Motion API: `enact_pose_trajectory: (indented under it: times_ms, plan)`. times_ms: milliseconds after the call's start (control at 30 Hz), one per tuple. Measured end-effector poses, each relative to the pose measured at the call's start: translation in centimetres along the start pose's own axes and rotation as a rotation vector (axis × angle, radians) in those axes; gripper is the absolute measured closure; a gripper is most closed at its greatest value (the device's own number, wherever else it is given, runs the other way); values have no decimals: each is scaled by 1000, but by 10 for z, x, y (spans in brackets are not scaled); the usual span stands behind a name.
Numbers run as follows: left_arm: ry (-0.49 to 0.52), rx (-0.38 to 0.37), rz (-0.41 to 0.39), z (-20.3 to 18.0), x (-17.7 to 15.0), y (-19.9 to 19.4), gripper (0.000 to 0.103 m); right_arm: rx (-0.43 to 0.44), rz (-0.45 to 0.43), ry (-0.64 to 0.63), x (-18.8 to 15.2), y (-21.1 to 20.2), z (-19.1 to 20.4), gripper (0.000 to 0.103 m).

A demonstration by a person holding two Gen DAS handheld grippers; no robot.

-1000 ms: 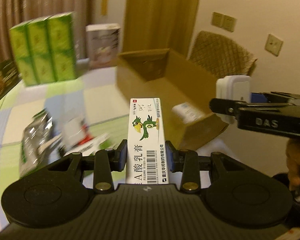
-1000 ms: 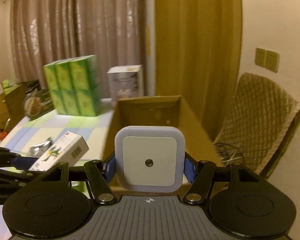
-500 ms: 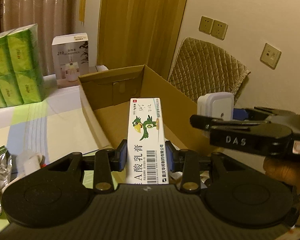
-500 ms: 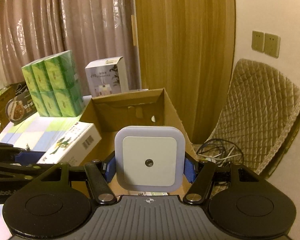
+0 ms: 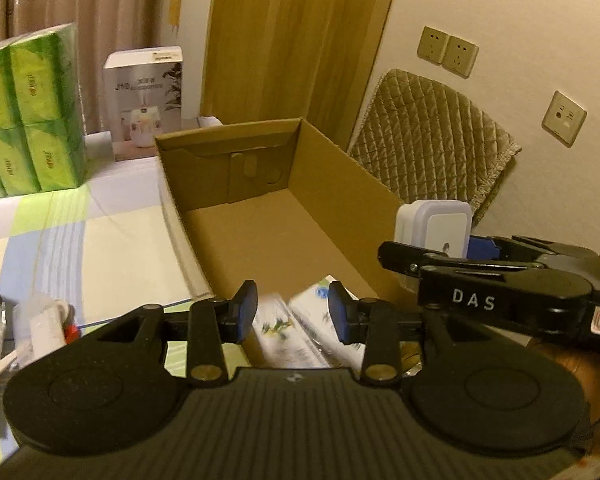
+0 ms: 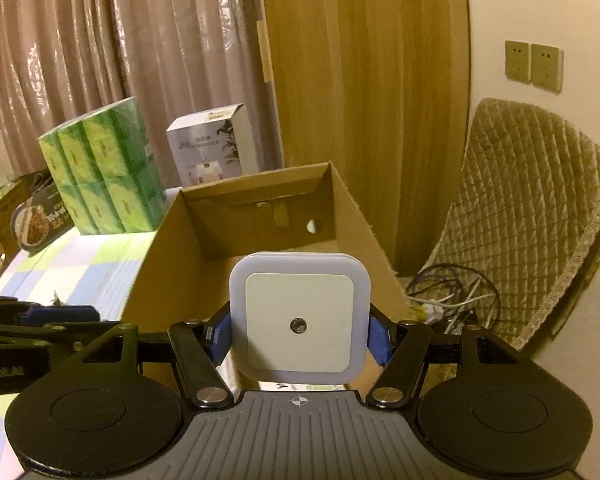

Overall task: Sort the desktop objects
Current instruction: 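Carry the night light and vitamin A box over the cardboard box and release them, then withdraw both open grippers back toward the table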

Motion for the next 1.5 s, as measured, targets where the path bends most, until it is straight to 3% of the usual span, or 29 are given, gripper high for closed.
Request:
enact_pose_trajectory:
  times_ms: [100, 133, 200, 467, 767, 867, 1000, 1133, 1500]
  plan:
    - [-21, 10, -10, 10, -1, -9, 69, 44, -7, 8, 0, 1, 8, 38]
    - [-28, 12, -14, 13, -1, -13, 68, 46, -11, 10, 1, 0, 9, 26]
    - [-36, 15, -22, 18, -2, -19, 67, 41, -29, 14, 3, -4, 11, 20]
    - [-38, 50, -58, 37, -17, -53, 59, 59, -63, 41, -10, -45, 30, 17]
    - [-62, 131, -42, 78, -66, -95, 50, 119, -30, 31, -52, -83, 84, 10]
    - [-86, 154, -30, 95, -81, -109, 45, 146, 4, 16, -68, -86, 102, 8]
    - [-98, 207, -34, 117, -101, -133, 27, 181, 51, 5, -90, -89, 123, 7]
    - [-100, 259, -29, 138, -117, -155, 18, 213, 92, -20, -106, -88, 144, 7]
    - [-166, 335, -16, 190, -148, -193, 10, 253, 137, -113, -125, -86, 179, 2]
Point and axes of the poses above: each gripper's, at about its wrist camera, not at the fingertips, and y roughly the way its jaws point, z to its left, x to its top, the point moved 10 cm from there along y, roughly the way its jaws point, and after that the axes turned 3 degrees about -y, right-handed, at the moved point
